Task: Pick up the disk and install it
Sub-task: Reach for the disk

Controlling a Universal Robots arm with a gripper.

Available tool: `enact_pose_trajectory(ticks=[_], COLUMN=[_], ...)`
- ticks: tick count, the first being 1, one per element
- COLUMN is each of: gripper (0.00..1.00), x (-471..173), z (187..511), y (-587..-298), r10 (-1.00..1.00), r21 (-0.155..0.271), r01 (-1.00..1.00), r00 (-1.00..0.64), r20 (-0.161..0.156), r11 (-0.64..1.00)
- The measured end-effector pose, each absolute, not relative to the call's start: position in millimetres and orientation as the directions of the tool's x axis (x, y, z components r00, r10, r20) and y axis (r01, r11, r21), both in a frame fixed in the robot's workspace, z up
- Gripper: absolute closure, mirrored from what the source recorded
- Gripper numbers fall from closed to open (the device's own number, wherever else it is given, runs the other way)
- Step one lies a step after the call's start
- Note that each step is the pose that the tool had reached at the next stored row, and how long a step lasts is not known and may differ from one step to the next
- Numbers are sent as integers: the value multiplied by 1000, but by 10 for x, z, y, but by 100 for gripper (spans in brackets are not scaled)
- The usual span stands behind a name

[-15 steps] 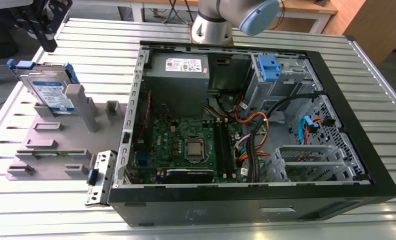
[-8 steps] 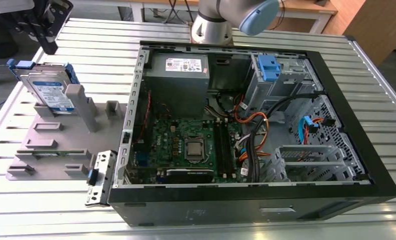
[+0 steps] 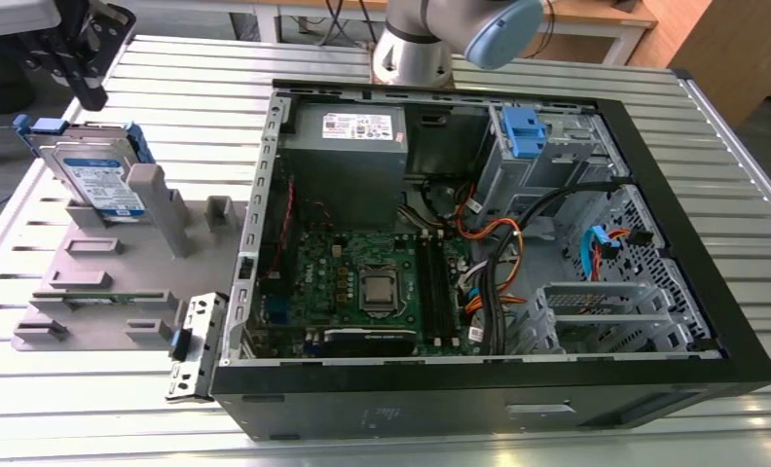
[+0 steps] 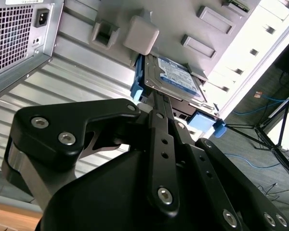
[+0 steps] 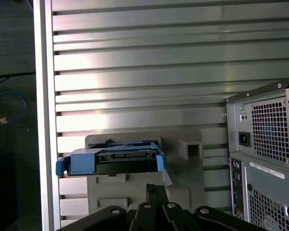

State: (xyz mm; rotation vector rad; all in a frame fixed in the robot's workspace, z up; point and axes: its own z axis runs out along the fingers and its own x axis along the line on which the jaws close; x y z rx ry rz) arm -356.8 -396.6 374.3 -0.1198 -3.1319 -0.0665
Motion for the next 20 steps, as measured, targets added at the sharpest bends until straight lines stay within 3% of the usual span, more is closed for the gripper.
enact_pose_trajectory(ticks=[20], gripper=[89], x=[-3817], z=[3575], y=[-3888], r10=[76], r21=[42], r01=[76], r00=[-997], r20=[8], r11=[996])
